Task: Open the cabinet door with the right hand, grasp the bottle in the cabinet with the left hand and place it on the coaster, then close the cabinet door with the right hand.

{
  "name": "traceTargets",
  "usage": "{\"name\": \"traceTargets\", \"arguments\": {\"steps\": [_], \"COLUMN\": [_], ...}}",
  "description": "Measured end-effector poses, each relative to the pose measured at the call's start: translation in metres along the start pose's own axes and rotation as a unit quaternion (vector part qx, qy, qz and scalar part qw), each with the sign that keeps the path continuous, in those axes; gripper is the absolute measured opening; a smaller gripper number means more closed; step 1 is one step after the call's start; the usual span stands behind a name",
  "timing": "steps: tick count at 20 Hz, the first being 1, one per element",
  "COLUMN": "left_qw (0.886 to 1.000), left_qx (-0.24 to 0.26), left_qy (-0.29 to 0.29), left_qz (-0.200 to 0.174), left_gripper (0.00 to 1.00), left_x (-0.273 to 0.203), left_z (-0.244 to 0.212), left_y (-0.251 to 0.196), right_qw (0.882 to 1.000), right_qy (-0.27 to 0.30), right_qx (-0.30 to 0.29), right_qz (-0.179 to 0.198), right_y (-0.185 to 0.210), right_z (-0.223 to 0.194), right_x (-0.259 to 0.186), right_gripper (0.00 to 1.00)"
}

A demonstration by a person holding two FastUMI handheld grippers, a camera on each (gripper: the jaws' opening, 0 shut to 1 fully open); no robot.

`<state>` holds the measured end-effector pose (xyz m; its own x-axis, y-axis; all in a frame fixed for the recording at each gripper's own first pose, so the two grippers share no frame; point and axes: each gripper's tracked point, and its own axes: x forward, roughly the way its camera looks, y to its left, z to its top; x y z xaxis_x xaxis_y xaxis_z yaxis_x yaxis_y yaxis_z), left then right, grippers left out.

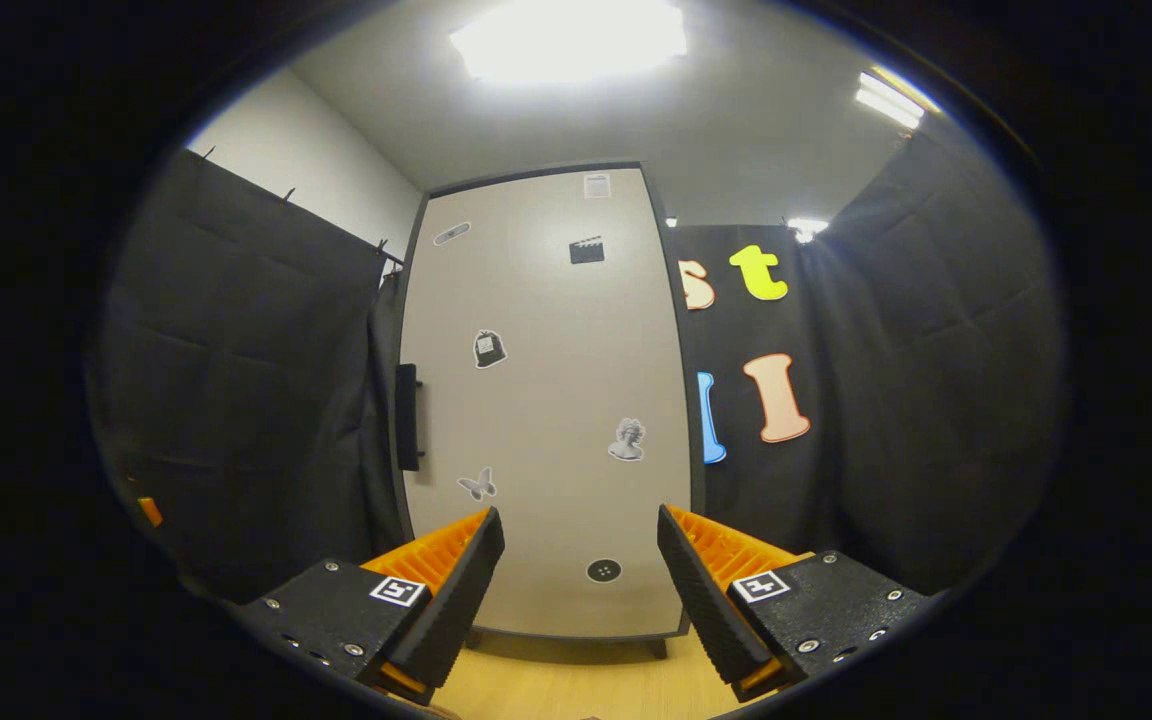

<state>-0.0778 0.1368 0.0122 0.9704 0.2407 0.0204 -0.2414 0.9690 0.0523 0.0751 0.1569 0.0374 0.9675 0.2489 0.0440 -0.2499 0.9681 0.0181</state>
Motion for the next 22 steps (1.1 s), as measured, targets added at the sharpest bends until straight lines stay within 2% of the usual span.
{"name": "traceTargets", "arguments": {"steps": [1,2,9,15,20,21,22], "left_qw": [1.0,1.0,0.998,0.996,0.995,0.995,0.995], "left_qx": [0.002,0.004,0.013,0.01,0.006,0.005,0.005], "left_qy": [0.001,0.002,0.009,0.016,0.021,0.022,0.023], "left_qz": [0.007,0.014,0.056,0.082,0.096,0.099,0.102], "left_gripper": [0.92,0.87,0.87,0.87,0.87,0.92,0.87], "left_x": [-0.003,-0.003,-0.024,-0.029,-0.03,-0.03,-0.03], "left_z": [0.0,0.0,-0.007,-0.017,-0.025,-0.027,-0.028], "left_y": [0.008,0.013,0.064,0.097,0.116,0.12,0.124], "right_qw": [1.0,1.0,0.999,0.998,0.998,0.997,0.997], "right_qy": [0.001,0.001,0.0,0.0,0.008,0.011,0.014], "right_qx": [0.001,0.001,0.009,-0.008,-0.014,-0.016,-0.016], "right_qz": [0.007,0.013,0.042,0.065,0.068,0.068,0.071], "right_y": [0.009,0.017,0.068,0.11,0.139,0.145,0.151], "right_z": [0.0,0.001,0.011,0.019,0.025,0.024,0.025], "right_x": [0.006,0.012,0.057,0.091,0.124,0.131,0.136], "right_gripper": [0.95,0.95,0.95,0.95,0.95,0.95,0.95]}}
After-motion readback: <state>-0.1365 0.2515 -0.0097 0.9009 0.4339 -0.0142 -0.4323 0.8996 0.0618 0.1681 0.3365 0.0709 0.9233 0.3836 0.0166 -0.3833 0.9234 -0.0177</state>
